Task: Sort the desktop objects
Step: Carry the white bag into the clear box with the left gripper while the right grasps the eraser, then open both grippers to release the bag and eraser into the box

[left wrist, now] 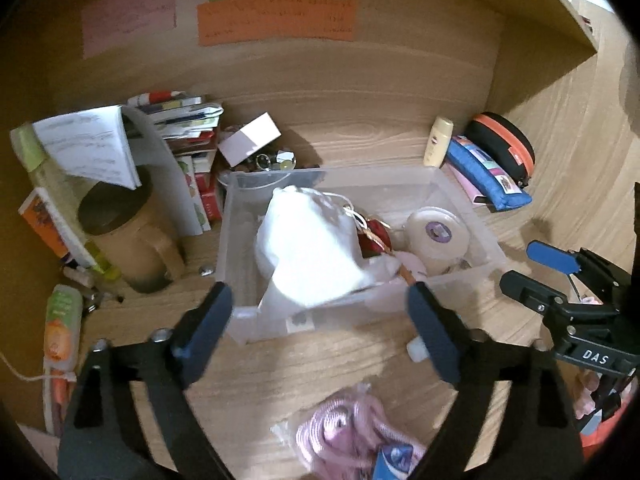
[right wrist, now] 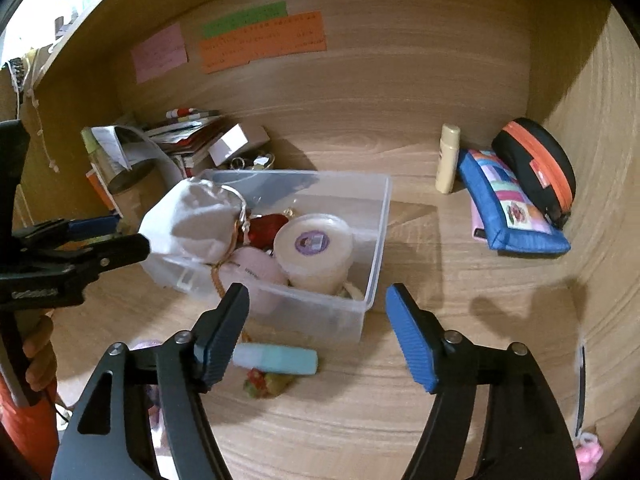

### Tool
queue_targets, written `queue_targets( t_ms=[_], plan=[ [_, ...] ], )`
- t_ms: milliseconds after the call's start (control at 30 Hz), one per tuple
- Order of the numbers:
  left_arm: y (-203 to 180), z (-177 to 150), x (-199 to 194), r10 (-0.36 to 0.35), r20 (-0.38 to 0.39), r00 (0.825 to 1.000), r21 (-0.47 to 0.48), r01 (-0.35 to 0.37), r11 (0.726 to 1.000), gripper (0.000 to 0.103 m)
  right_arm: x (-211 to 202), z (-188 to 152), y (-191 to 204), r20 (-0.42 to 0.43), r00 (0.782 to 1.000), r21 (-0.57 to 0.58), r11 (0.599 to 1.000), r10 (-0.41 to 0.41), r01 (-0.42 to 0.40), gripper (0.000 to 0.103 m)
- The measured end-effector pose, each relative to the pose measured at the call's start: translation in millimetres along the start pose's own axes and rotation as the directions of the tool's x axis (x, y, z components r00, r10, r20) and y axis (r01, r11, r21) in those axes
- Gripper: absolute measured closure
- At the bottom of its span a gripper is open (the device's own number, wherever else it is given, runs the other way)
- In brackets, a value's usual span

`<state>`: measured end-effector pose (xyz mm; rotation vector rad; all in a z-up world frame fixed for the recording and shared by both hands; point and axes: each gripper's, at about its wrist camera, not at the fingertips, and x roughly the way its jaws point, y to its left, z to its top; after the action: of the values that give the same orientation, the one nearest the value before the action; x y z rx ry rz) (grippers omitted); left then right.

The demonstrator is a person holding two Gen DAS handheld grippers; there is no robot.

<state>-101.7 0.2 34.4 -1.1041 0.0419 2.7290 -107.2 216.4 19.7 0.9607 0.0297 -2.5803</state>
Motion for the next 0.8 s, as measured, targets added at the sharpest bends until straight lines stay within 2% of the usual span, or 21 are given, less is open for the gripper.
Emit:
queue_targets(
  t_ms=[267, 400, 600, 800],
  plan=[
    [-0.9, -31.6, -29.0, 0.057, 0.003, 0.998, 0.044, -0.057, 0.997, 0.011, 5.5, -21.8, 6.8, -0.071, 0.997, 0.003, 1.000, 0.022, -0.022, 0.035],
    [2.2, -48.1, -39.2, 0.045, -0.012, 0.999, 0.021, -0.045, 0.999, 0.010, 10.8, -31.9, 5.7, -0.111, 0.993, 0.009, 0.999, 0.043, -0.042, 0.035],
    [-1.2, -73.0, -32.4, 0.054, -0.079, 0.995, 0.020, -0.053, 0.998, 0.010, 24.8, -45.1, 7.4, -0.179, 0.983, -0.023, 0.998, 0.049, -0.054, 0.035],
    [-4.9, -95.2, -32.0, 0.018, -0.111, 0.994, -0.002, -0.019, 1.000, 0.010, 38.5, -53.3, 14.0, -0.240, 0.967, -0.046, 0.994, 0.087, -0.101, 0.035]
  ],
)
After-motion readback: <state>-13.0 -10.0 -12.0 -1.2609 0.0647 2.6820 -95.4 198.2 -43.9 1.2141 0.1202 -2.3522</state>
